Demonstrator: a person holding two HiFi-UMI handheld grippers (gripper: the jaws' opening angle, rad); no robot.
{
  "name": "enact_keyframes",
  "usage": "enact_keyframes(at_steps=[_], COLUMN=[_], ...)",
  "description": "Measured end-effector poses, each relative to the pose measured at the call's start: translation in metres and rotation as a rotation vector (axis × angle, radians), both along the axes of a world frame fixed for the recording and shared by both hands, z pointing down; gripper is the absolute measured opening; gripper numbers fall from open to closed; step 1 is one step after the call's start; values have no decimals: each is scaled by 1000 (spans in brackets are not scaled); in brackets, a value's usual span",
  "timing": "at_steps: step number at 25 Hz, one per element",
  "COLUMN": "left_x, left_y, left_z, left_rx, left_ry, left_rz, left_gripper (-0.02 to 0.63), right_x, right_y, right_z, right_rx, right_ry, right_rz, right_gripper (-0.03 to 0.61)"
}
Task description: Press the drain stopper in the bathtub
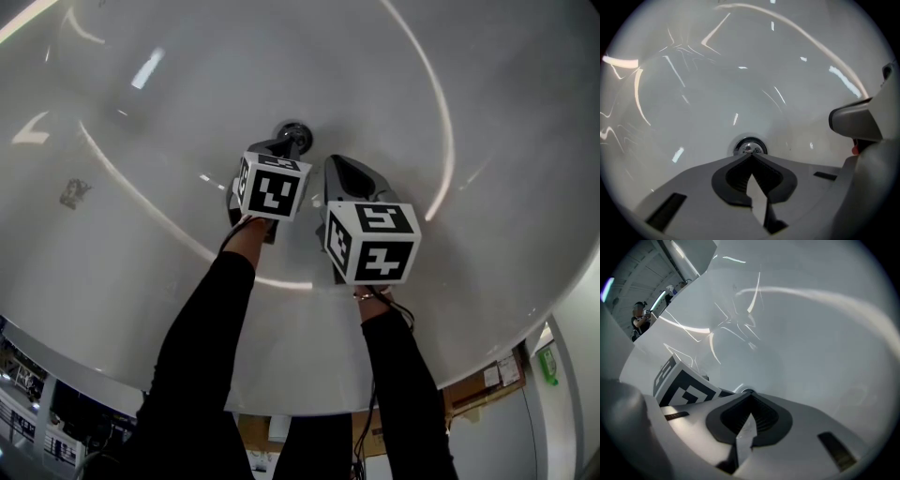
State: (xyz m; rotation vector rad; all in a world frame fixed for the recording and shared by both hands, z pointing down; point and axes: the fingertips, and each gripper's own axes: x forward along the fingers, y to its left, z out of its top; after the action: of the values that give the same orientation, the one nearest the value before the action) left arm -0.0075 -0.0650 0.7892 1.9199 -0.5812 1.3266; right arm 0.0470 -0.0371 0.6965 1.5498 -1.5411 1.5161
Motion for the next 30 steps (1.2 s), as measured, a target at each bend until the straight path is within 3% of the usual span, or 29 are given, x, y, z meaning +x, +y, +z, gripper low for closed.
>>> enact_keyframes(at_steps=[30], left_x=[2], left_y=[-23], left_z=[-132], left_rx=[118], left_ry=[141], left_rz=[-36], left_gripper=[6], right_x=[-3], right_y=[-9], right_z=[-86], right_rx=[86], right_ry=[10], right_rz=[-10], right_gripper=[2])
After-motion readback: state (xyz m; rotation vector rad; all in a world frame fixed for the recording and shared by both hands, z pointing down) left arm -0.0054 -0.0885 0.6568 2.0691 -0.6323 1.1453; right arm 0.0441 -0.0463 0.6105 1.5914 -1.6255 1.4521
